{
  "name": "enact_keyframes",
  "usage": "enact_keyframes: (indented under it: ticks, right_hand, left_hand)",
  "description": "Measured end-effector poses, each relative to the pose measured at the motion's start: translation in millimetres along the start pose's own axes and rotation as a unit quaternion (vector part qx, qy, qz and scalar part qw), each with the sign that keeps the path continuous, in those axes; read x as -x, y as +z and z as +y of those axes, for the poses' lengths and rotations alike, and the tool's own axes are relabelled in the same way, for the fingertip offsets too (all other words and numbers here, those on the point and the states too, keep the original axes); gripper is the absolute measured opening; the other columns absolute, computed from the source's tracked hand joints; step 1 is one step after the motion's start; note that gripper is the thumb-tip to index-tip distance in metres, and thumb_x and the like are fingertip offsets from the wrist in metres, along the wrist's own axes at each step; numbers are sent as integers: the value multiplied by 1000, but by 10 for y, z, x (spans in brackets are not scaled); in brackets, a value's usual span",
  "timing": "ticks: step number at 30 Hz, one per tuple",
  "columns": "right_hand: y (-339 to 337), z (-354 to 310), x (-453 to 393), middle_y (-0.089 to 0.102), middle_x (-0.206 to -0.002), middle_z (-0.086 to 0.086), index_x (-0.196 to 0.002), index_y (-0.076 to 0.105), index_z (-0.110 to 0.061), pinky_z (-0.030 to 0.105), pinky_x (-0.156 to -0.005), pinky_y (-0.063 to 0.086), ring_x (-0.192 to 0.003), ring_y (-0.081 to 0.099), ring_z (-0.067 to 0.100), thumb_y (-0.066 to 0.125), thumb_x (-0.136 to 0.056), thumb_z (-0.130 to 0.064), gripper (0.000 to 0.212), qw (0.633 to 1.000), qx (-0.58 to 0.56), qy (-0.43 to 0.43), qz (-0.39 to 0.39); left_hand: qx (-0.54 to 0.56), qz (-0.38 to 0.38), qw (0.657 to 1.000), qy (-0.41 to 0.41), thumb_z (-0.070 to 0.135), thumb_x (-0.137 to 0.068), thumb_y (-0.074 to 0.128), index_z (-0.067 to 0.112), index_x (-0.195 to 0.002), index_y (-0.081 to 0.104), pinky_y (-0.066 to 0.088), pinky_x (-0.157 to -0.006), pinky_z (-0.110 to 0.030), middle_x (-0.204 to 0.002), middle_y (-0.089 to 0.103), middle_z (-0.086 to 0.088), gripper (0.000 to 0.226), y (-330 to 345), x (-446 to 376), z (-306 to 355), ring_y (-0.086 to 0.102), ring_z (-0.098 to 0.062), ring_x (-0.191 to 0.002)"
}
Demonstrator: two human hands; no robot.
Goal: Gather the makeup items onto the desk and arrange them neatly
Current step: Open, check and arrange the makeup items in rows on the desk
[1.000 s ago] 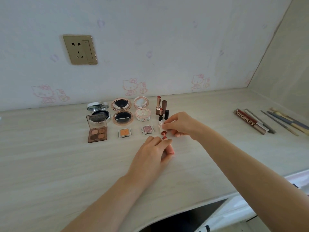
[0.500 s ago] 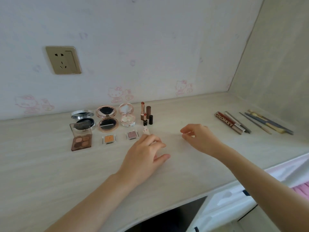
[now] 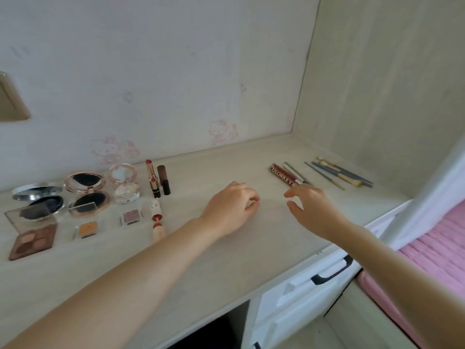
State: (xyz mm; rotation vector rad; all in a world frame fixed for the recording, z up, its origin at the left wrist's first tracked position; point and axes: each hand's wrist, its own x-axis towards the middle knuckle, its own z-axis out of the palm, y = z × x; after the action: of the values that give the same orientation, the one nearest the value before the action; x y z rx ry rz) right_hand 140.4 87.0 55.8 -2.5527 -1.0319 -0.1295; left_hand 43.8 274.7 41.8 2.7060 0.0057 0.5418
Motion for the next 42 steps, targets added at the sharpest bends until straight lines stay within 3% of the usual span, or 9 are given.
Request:
enact_keyframes:
  ticks: [8,12,16,23,27,33,36,39,42]
  right_hand:
    - [-17,439,-175,59,-110,6,-115,63,-12,33,-81,47,-102,54,26,51,-93,-18,26,997,44,33,45]
    - [56,472,-253,55,-112,4,-118,58,-15,37,-80,51,-106,49,23,48,-96,-27,27,995,71,44,58]
    - [124,461,-322,53,-112,2,-118,57,-15,34,-78,49,-108,45,22,48,-96,-31,29,992,91,45,74]
    - [155,431,-375,54,-108,2,-110,57,-15,28,-71,40,-105,43,22,54,-93,-32,24,992,92,51,73]
    - [168,395,-357,55,-108,3,-110,57,-15,29,-74,41,-106,43,22,54,-94,-32,24,992,89,55,66]
    - [145,306,-323,55,-108,1,-109,58,-17,28,-78,42,-101,43,19,51,-96,-32,22,995,70,44,59]
    - [82,186,-328,54,-102,-1,-108,60,-17,28,-79,40,-97,45,18,51,-96,-30,19,996,25,37,78]
    - [10,1,-320,58,-94,-2,-103,62,-16,27,-71,41,-89,52,18,53,-96,-26,15,995,-48,40,82]
    - [-31,-212,-296,64,-87,1,-100,64,-16,25,-61,42,-75,55,16,56,-94,-25,13,987,-127,55,87]
  left_hand:
    - [-18,-58,998,-4,19,-93,48,16,-127,56,40,-101,-37,-132,54,-4,35,431,-739,88,44,-23,-124]
    - [-5,-69,997,-19,12,-94,43,17,-141,41,31,-110,-37,-146,43,-4,48,510,-991,59,32,-24,-136]
    - [-52,-103,993,14,9,-96,40,18,-143,39,30,-110,-37,-147,41,-2,49,536,-1111,14,29,-24,-137]
    - [-108,-102,988,43,13,-95,41,23,-140,44,40,-99,-39,-133,43,-6,47,528,-1124,-25,36,-26,-126]
    - [-109,-79,989,56,12,-94,43,15,-122,55,44,-90,-42,-123,48,-7,31,475,-1051,-55,41,-26,-117]
    - [-133,-79,987,41,11,-95,44,15,-102,49,46,-80,-41,-106,56,-7,10,351,-896,-82,47,-26,-107]
    - [-140,-75,986,47,10,-96,42,17,-105,49,47,-78,-41,-106,57,-5,13,209,-790,-123,48,-25,-105]
    - [-128,-70,988,51,17,-99,41,18,-112,50,47,-79,-41,-110,56,-3,16,-1,-607,-151,48,-22,-105]
    - [-89,-46,994,40,22,-100,43,19,-114,50,45,-70,-36,-108,57,0,16,-218,-393,-203,51,-20,-90]
